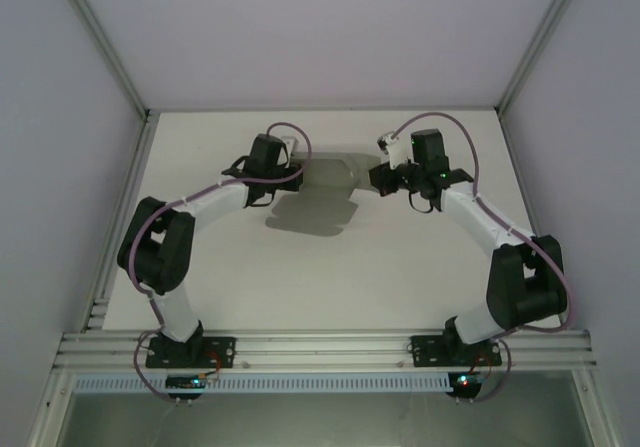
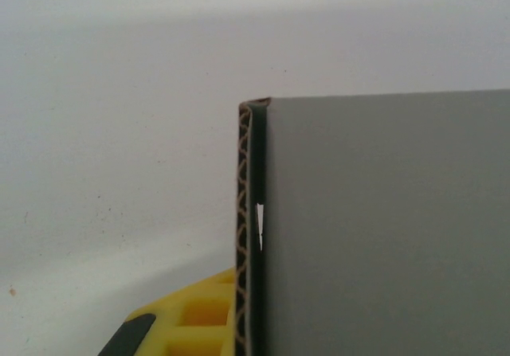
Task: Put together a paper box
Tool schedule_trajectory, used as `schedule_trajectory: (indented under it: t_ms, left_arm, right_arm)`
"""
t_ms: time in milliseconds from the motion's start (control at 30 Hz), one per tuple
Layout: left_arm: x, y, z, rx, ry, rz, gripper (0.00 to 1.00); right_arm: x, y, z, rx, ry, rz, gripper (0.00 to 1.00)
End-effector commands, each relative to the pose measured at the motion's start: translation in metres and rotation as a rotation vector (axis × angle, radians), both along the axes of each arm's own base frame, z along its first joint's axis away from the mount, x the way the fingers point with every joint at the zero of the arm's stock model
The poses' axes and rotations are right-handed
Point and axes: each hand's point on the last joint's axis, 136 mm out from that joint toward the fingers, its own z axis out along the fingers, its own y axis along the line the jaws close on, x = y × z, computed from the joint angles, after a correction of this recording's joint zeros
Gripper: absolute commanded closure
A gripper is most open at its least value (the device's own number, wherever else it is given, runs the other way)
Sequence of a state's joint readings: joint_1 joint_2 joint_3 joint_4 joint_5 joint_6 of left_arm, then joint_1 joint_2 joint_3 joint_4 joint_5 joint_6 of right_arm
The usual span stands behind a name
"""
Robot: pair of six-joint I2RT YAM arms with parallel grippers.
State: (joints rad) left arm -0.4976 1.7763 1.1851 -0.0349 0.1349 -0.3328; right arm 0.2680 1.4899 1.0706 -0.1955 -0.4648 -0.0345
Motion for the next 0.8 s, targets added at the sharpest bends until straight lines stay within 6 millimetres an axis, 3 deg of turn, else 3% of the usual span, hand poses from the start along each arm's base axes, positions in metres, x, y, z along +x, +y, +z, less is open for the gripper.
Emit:
schedule_trajectory:
  t_ms: [0, 133, 333, 467, 667, 767]
  left_arm:
    - [-0.002, -0.001, 0.022, -0.026, -0.025, 0.01, 1.0]
    - [-0.001, -0.002, 0.024, -0.026, -0.014, 0.031, 1.0]
    - [0.0, -0.011, 0.023, -0.023, -0.002, 0.049, 1.0]
    - [0.003, -0.013, 0.02, -0.017, 0.012, 0.066, 1.0]
    - [0.006, -0.013, 0.013, -0.019, 0.029, 0.092, 1.0]
    - [0.008, -0.006, 0.01, -0.003, 0.026, 0.099, 1.0]
  right_arm:
    - [0.019, -0.024, 0.001, -0.125, -0.041, -0.144, 1.0]
    - [0.032, -0.045, -0.005, -0.354, -0.111, -0.329, 1.0]
    - [0.048, -0.037, -0.01, -0.692, -0.224, -0.549, 1.0]
    - [0.052, -0.034, -0.018, -0.701, -0.166, -0.678, 1.0]
    - [0.051, -0.015, -0.012, -0.707, -0.186, -0.649, 1.0]
    - [0.042, -0.002, -0.001, -0.653, -0.186, -0.556, 0.87]
